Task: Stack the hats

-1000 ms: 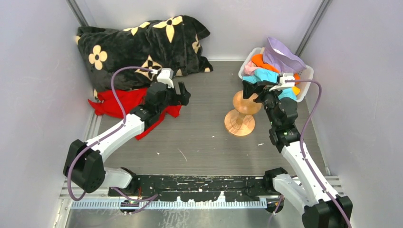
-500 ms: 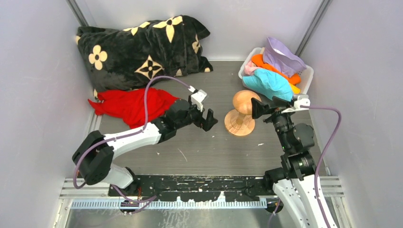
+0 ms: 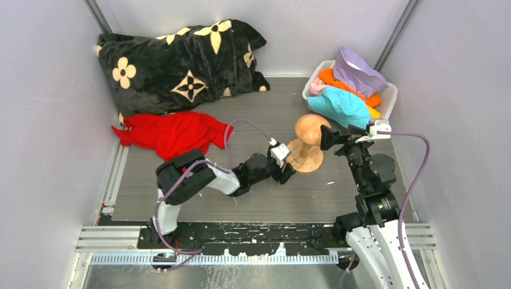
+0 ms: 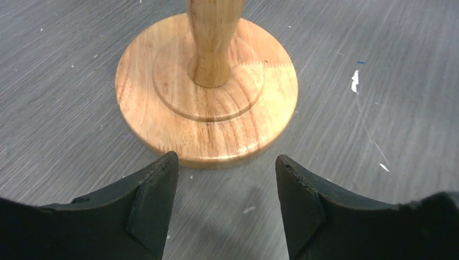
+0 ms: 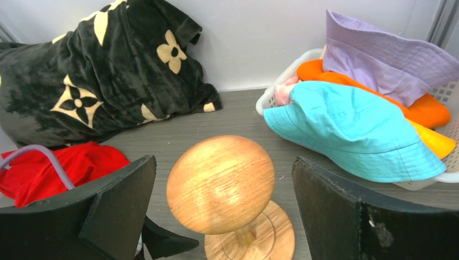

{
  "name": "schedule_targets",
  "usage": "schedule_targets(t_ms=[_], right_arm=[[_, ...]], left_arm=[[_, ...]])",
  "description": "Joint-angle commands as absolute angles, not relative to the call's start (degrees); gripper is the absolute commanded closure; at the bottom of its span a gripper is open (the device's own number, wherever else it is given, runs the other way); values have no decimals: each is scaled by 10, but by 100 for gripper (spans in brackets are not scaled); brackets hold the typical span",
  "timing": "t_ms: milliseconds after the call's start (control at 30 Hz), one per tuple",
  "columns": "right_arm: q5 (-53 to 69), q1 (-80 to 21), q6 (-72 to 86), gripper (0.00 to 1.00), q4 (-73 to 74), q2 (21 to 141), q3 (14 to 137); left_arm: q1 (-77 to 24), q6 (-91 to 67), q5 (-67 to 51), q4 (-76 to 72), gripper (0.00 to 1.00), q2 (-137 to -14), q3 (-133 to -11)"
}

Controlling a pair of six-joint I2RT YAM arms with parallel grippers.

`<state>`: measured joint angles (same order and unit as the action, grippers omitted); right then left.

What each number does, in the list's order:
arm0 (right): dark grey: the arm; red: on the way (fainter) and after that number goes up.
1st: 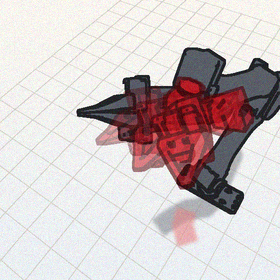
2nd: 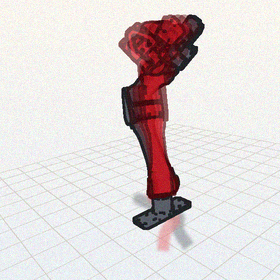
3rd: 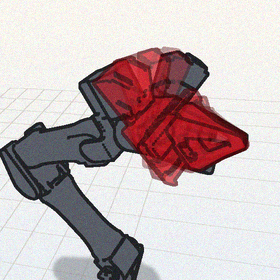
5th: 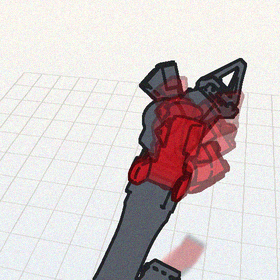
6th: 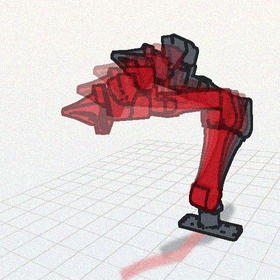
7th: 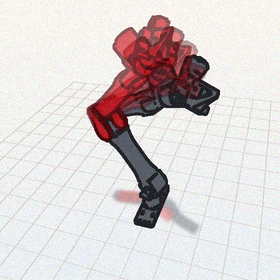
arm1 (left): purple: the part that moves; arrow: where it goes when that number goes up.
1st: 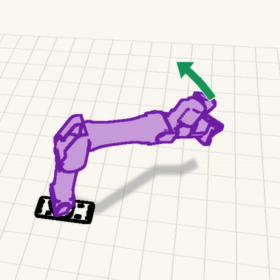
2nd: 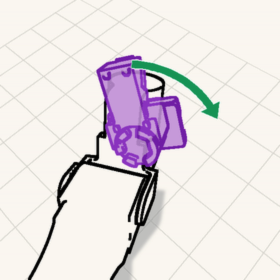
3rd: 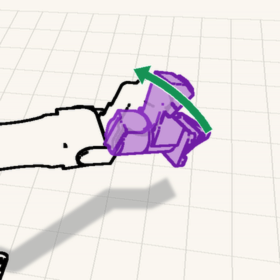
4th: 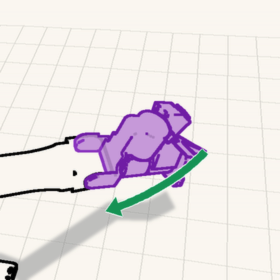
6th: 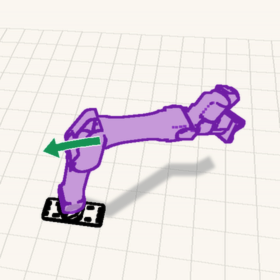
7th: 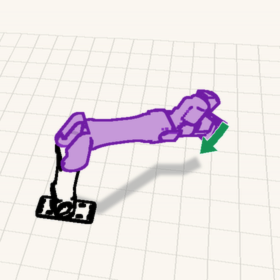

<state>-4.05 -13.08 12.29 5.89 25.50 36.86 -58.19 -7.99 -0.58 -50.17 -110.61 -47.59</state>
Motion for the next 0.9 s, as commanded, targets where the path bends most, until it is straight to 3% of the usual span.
schedule_targets(t_ms=[0, 300, 867], right_arm=[[-65, -134, 104, 0, 1, 255, 383], [-86, -134, 99, 0, -21, 272, 375], [-94, -134, 97, 0, -30, 279, 365]], left_arm=[[-598, -44, 56, -691, 35, -1153, -522], [-627, 21, 131, -817, 42, -1264, -588], [-630, 53, 156, -820, 53, -1343, -686]])
